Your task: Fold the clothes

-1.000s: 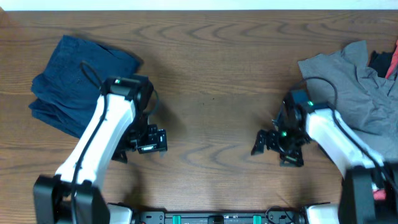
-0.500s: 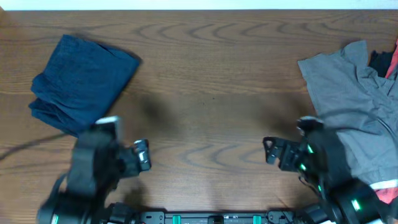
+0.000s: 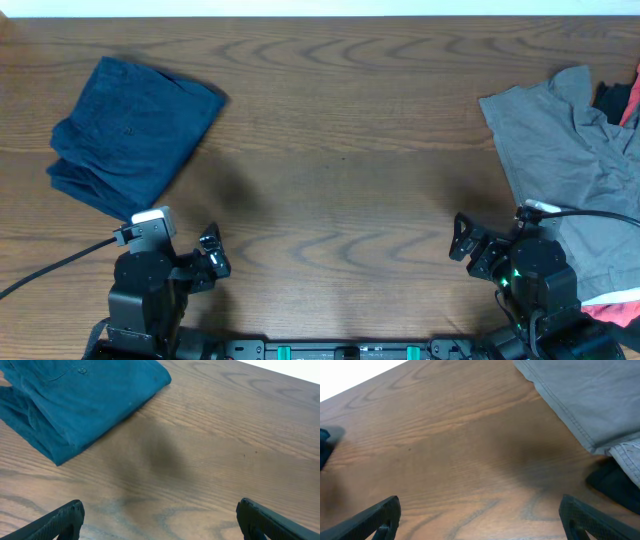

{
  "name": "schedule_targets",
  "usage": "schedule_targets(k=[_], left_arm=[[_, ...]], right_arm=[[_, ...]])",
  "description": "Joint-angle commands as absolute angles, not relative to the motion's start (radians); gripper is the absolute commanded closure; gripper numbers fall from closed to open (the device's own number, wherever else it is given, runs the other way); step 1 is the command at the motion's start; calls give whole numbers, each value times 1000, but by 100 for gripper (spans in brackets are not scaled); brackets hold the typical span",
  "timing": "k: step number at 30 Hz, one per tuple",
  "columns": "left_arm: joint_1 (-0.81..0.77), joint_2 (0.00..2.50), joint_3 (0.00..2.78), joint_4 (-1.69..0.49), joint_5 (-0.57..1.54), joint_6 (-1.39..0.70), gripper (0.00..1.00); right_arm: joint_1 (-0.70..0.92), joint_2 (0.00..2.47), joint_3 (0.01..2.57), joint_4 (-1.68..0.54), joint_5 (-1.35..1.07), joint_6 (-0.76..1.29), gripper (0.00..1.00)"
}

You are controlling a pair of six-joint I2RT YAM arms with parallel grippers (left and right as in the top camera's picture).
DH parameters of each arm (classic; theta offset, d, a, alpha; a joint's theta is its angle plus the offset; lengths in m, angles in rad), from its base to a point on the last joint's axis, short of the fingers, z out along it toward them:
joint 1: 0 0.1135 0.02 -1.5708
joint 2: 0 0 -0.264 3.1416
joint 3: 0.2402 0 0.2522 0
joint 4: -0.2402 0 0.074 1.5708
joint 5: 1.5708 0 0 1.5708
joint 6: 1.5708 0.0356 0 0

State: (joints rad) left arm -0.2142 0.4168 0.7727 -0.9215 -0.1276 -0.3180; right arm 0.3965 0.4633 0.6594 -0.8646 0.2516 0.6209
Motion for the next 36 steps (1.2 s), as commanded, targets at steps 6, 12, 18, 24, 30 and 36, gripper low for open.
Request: schedule_targets(k=[6, 12, 18, 24, 30, 36], left_arm=[[-215, 416, 774, -919, -150, -323, 2], [-215, 416, 774, -919, -150, -323, 2], [-215, 416, 774, -919, -150, -323, 2], [-215, 416, 774, -919, -150, -323, 2], [-215, 416, 774, -919, -150, -323, 2], [-215, 416, 774, -919, -150, -323, 2]], right_arm=[[405, 458, 650, -879, 281, 635, 1], [405, 458, 650, -879, 281, 635, 1], [394, 440, 649, -944, 282, 623, 1], [291, 362, 610, -911, 202, 496, 1], [177, 209, 442, -690, 10, 255, 1], [126, 53, 246, -448, -55, 207, 1]])
